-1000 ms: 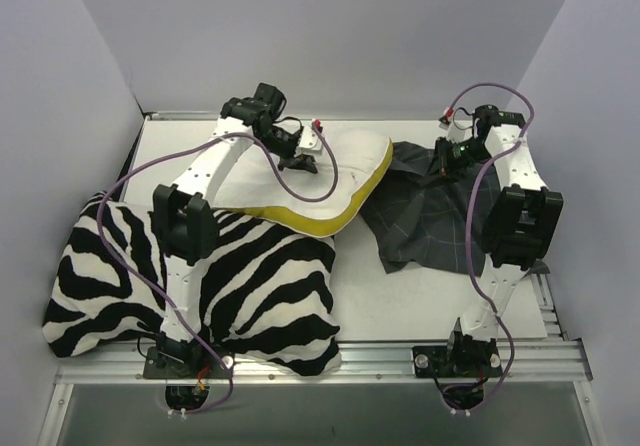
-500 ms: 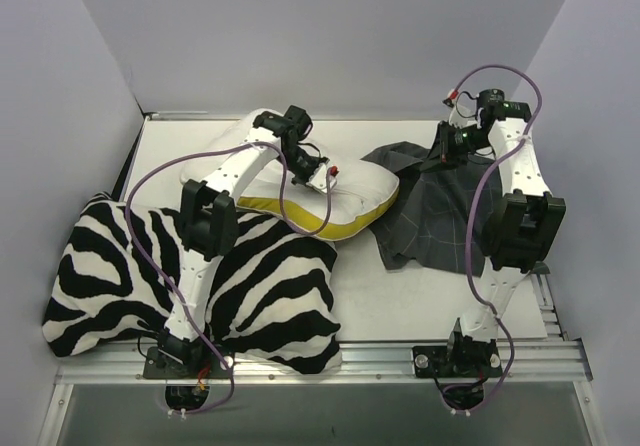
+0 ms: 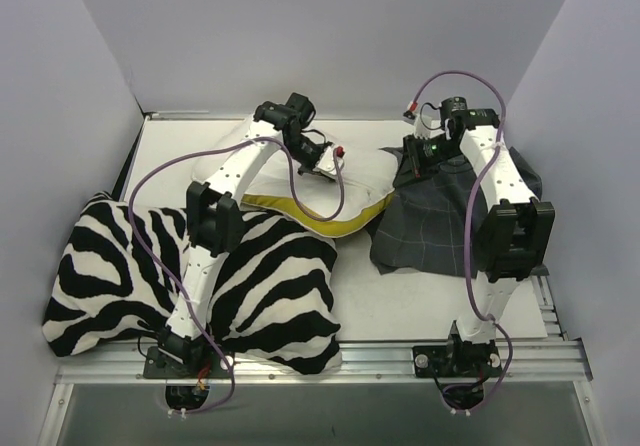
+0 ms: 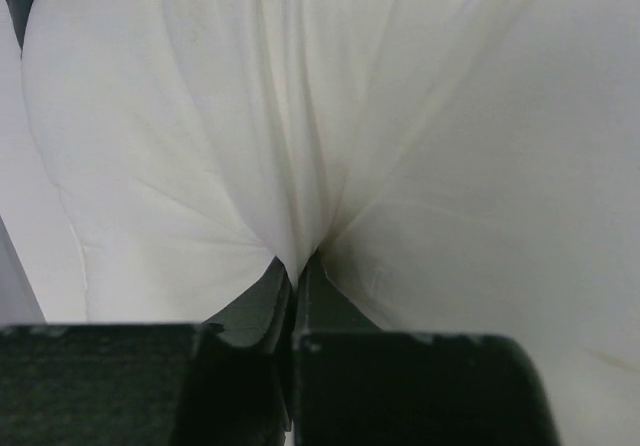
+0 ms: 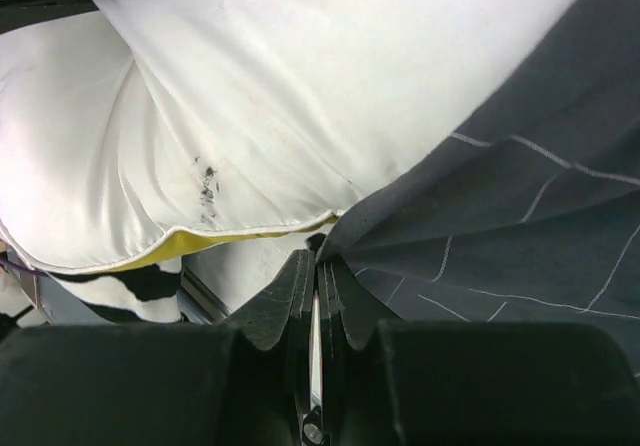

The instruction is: Put the pillow into the pillowcase

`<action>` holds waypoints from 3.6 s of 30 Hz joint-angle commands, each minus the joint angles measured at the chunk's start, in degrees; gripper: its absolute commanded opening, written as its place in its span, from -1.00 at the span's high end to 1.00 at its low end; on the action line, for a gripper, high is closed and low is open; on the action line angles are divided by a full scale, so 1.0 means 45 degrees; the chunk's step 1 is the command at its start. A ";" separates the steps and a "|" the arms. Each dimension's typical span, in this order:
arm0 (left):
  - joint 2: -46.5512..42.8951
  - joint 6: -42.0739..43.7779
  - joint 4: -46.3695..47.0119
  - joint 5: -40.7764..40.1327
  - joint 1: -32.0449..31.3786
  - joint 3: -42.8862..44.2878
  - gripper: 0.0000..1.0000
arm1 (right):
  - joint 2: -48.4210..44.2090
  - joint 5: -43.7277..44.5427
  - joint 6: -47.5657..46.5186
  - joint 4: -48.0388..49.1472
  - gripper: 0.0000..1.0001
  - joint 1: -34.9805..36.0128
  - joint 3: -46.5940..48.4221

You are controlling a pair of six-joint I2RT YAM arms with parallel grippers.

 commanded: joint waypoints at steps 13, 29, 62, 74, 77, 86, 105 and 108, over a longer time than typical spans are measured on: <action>0.0582 0.1862 -0.0266 0.1089 -0.1124 0.0365 1.00 | -0.0508 -0.0375 0.0216 -0.0361 1.00 -0.0800 0.1648; 0.1287 -1.2754 1.5629 -0.5196 -0.1299 -0.1833 1.00 | -0.1059 0.0365 -0.0490 -0.0557 1.00 -0.0682 -0.0625; -0.1664 -0.5214 0.5674 -0.1371 -0.1847 -0.5004 -0.95 | -0.2014 0.2549 0.3867 0.5901 0.09 -0.0879 -0.7787; -0.1486 -0.4453 0.6084 -0.1645 -0.2004 -0.5394 -0.95 | -0.1993 0.3628 0.2992 0.7158 0.33 -0.0682 -0.8686; -0.1369 -0.4375 0.6104 -0.1723 -0.1984 -0.5257 -0.95 | -0.2208 0.3062 0.2270 0.6654 0.29 -0.1072 -0.8610; -0.1115 -0.4316 0.6123 -0.1528 -0.1965 -0.4944 -0.92 | -0.1918 0.2807 0.1173 0.5538 0.26 -0.1190 -0.7848; -0.1056 -0.4414 0.6084 -0.1450 -0.1906 -0.4671 -0.88 | -0.1642 0.1929 -0.0233 0.4971 0.71 -0.1444 -0.7418; -0.1056 -0.4453 0.6065 -0.1352 -0.1964 -0.4651 -0.88 | -0.1759 0.1733 -0.0331 0.4873 0.91 -0.1444 -0.7515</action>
